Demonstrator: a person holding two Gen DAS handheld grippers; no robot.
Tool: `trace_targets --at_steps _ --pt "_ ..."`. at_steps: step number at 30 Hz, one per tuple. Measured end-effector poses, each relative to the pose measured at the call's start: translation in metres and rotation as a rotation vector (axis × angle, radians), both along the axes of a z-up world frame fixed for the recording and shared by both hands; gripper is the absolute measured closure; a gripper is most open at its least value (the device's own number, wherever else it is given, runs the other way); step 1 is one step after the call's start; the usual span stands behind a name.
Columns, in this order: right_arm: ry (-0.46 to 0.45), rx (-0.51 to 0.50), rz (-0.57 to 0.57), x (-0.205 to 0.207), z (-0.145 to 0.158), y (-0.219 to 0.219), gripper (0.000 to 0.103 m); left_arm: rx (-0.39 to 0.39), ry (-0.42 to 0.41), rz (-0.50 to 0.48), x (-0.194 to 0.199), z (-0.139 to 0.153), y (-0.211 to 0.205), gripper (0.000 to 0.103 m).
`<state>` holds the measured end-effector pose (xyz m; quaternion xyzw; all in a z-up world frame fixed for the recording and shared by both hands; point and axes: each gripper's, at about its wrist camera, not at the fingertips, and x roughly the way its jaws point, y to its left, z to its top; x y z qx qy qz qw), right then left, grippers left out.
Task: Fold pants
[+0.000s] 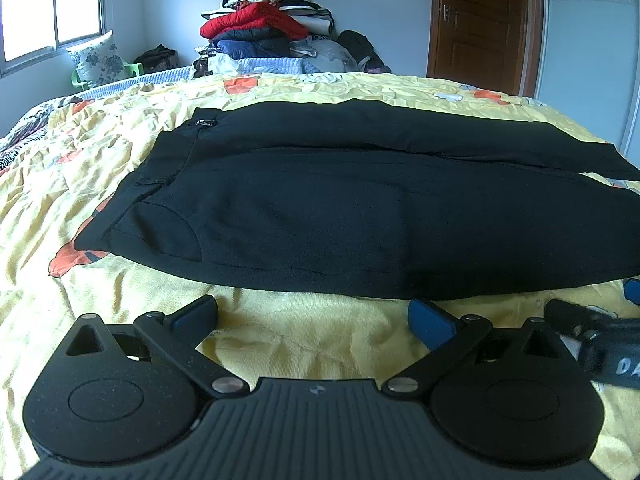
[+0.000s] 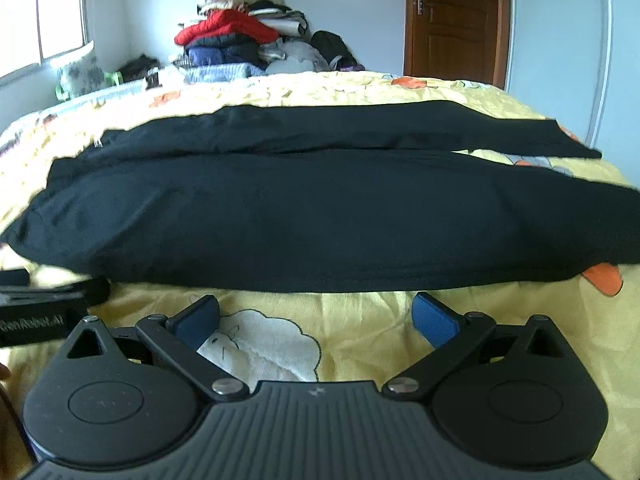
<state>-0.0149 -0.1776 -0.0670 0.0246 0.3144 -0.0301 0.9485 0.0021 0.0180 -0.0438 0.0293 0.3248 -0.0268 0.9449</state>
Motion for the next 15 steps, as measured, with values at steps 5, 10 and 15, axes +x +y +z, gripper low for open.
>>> trace_targets --at_steps 5,10,15 --pt "0.005 -0.010 0.003 -0.0005 -0.0005 0.0013 0.000 -0.001 0.000 0.000 0.0000 -0.0001 0.0002 0.000" --pt "0.006 -0.017 0.004 -0.0003 -0.0006 0.0018 0.000 -0.005 0.002 0.000 0.0008 -0.0003 0.0008 0.000" --pt "0.006 -0.019 0.005 -0.0007 -0.0006 0.0019 0.000 -0.004 0.003 0.000 0.0013 -0.0006 0.0013 0.000"
